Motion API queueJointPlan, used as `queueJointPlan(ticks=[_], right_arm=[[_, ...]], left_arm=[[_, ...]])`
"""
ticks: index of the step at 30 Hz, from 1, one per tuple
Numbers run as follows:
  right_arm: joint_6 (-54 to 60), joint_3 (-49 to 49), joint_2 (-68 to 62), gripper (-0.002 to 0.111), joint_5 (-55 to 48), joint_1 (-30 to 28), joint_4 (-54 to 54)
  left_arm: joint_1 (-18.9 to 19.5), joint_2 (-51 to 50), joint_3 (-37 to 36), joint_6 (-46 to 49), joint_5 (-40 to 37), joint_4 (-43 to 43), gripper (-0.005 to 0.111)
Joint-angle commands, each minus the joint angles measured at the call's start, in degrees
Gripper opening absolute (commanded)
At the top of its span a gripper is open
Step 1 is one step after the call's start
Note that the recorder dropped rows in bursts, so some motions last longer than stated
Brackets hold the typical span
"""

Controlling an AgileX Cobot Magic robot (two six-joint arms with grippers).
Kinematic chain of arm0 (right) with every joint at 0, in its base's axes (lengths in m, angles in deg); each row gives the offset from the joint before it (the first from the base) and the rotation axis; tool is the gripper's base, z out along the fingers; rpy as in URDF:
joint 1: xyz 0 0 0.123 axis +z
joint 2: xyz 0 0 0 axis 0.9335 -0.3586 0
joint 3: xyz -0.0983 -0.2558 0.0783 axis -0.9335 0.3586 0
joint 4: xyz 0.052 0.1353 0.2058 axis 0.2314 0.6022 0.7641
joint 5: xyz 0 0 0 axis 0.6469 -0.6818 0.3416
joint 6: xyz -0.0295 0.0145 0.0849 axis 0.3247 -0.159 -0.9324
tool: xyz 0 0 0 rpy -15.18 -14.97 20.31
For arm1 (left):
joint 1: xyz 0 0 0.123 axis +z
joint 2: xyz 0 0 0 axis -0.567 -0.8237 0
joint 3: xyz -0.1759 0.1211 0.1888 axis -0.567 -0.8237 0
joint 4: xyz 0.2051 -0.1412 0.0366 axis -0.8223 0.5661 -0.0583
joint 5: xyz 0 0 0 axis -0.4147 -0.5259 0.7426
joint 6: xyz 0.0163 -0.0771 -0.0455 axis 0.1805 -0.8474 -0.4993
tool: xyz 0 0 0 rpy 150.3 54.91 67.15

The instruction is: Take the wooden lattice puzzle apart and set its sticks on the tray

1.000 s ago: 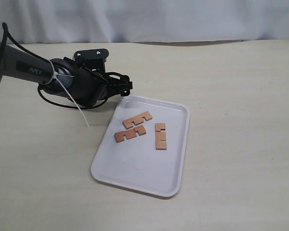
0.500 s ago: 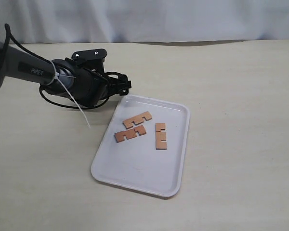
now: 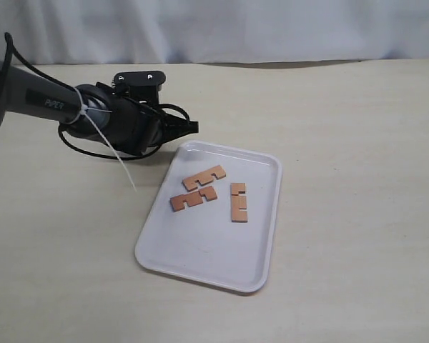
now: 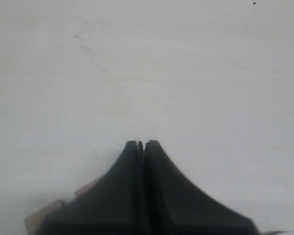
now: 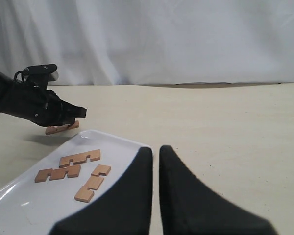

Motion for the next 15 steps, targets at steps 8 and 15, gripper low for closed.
queueJointPlan(ticks=[8, 15], right_arm=[[0.0, 0.04, 0.25, 0.004, 0.42, 0.2, 0.21], [0.0, 0.04, 0.25, 0.004, 0.42, 0.2, 0.21]], left_arm=[[0.06, 4.61, -0.68, 13.58, -5.8, 3.53, 0.0], [4.48, 7.06, -0.09, 24.02, -24.15, 2.7, 0.0]])
